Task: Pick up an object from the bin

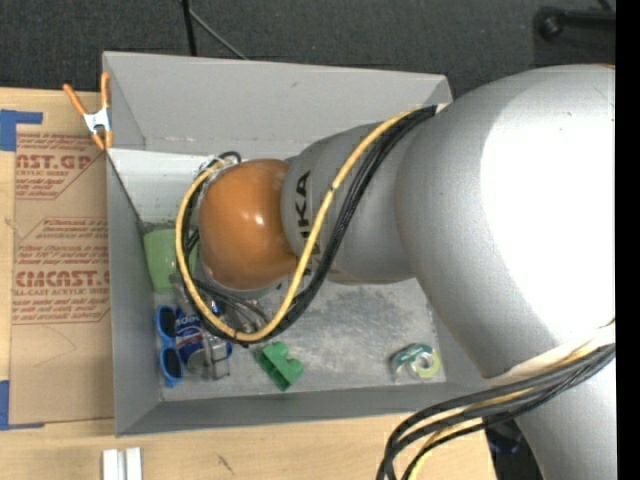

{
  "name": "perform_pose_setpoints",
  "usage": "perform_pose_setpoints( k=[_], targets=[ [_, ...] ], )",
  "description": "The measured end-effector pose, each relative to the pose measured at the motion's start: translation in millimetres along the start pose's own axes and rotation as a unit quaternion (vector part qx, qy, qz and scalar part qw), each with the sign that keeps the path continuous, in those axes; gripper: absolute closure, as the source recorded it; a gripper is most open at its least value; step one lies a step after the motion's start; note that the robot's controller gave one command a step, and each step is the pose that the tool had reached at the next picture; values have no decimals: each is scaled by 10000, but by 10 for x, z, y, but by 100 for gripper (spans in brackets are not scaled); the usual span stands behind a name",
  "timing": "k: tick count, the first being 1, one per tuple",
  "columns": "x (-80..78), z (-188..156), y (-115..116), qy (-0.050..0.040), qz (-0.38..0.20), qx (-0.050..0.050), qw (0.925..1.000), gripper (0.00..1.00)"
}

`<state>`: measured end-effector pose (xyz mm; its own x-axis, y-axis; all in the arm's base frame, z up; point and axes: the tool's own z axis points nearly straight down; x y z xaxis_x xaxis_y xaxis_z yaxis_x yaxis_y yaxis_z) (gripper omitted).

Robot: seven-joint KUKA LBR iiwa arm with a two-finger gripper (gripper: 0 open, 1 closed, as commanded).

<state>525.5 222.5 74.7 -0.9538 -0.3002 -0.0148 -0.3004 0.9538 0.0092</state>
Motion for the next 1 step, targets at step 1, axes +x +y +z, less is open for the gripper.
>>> perform_pose_setpoints(
  k=[1],
  targets=[
    [1, -272, -201, 31, 1006, 39, 9949, 0]
  ],
)
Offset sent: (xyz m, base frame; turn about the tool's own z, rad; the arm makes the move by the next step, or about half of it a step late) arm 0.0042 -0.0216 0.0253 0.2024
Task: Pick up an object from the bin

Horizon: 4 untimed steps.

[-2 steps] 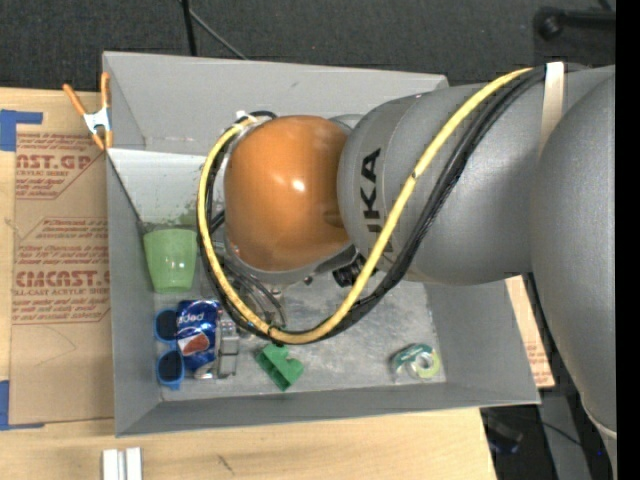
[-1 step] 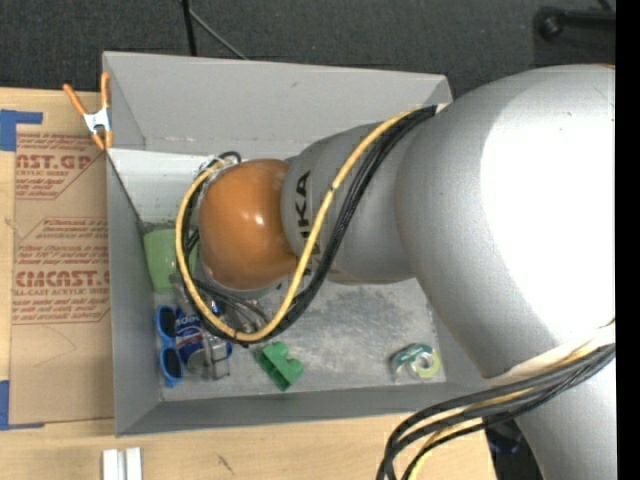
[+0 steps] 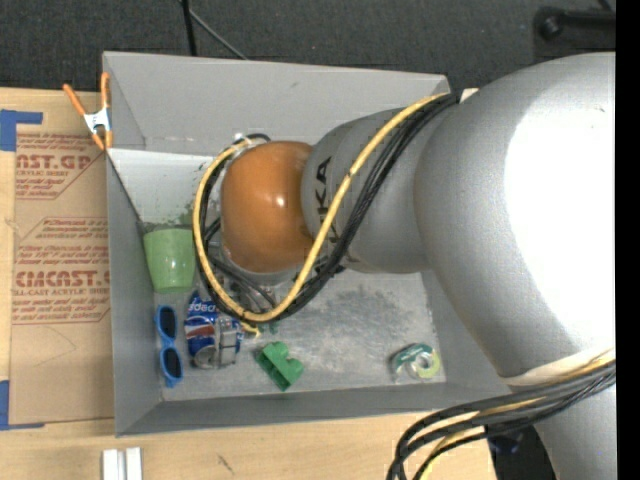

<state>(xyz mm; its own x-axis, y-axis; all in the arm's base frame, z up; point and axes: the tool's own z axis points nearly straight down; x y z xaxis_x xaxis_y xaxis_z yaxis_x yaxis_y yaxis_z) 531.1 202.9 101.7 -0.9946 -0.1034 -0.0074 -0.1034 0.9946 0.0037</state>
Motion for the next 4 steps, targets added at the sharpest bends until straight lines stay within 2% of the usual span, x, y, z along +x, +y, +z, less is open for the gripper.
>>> perform_pose_setpoints(
  k=[1, 2, 3, 4],
  targets=[
    [37, -56, 76, 26, 359, 8, 9994, 0],
    [-14, 273, 176, -14, -1239, -19, 9923, 0],
    [-15, 263, 193, -17, -1244, -31, 9922, 0],
    [-17, 259, 176, -2, -1228, -20, 9924, 100]
  ],
)
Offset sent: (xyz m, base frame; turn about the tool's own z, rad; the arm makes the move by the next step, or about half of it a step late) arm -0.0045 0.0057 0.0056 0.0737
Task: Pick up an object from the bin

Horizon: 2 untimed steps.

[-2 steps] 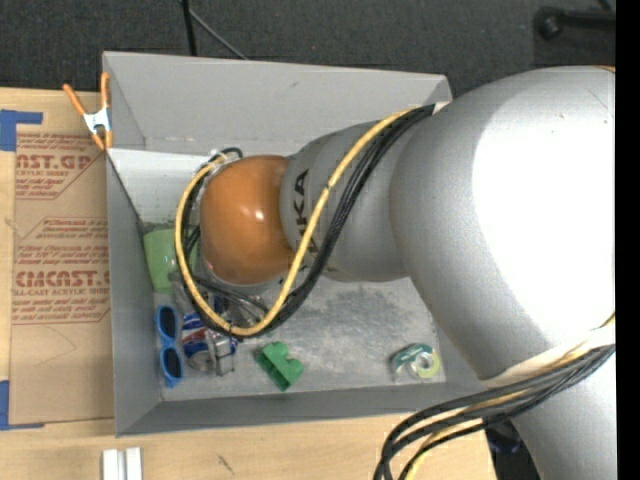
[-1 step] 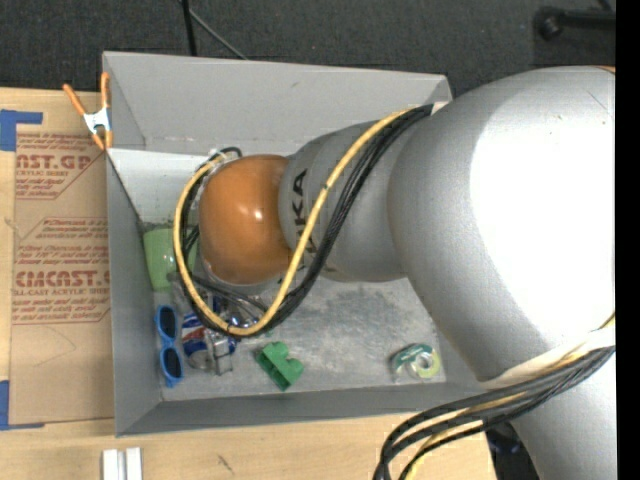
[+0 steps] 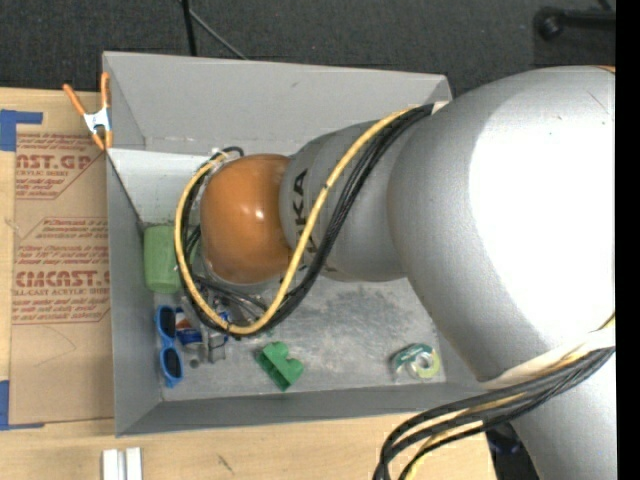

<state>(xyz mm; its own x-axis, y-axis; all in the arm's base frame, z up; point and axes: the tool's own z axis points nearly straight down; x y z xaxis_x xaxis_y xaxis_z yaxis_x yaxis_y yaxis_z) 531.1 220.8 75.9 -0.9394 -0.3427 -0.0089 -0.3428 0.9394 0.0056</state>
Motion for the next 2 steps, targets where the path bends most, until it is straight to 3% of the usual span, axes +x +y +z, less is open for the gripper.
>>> perform_pose_setpoints(
  k=[1, 2],
  targets=[
    [-8, -272, 1, 37, 2, 25, 10000, 100],
    [-28, -726, 10, 11, 1, 25, 10000, 100]
  ],
)
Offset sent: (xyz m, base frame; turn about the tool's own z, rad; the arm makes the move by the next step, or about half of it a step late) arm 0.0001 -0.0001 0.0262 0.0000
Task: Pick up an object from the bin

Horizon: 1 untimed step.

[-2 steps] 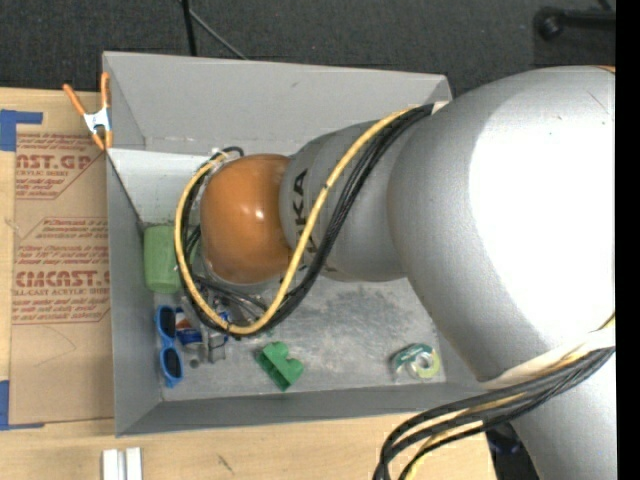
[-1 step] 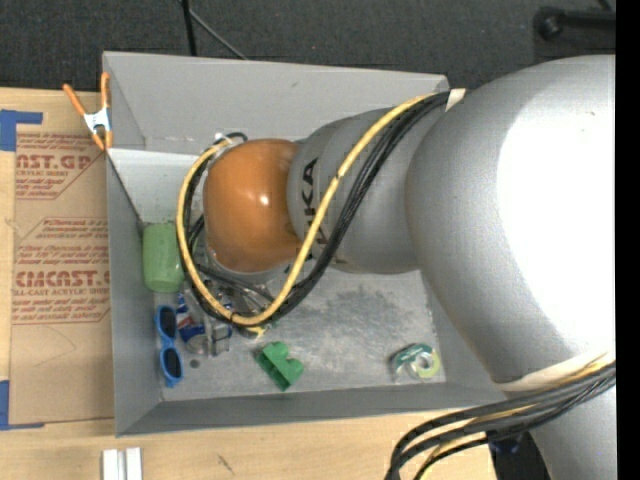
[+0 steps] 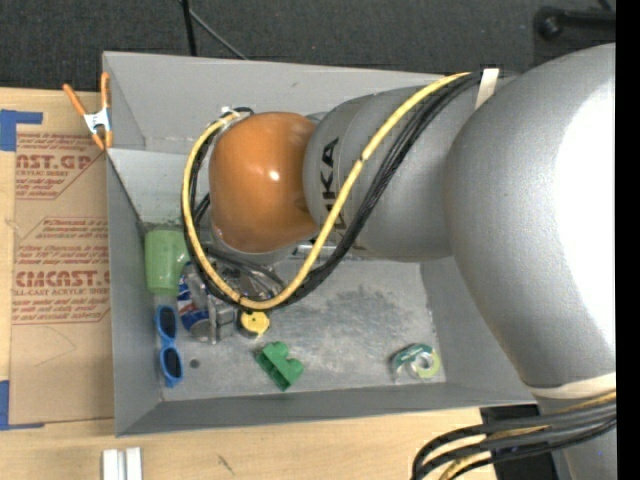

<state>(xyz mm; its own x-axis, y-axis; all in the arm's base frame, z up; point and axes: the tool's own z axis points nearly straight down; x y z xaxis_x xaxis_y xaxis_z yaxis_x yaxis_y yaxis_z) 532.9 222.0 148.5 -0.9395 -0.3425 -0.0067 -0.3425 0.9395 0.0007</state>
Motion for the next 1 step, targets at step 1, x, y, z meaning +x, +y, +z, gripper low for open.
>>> perform_pose_setpoints(
  k=[1],
  targets=[
    [-12, -273, 6, 7, -1, 2, 10000, 100]
  ],
)
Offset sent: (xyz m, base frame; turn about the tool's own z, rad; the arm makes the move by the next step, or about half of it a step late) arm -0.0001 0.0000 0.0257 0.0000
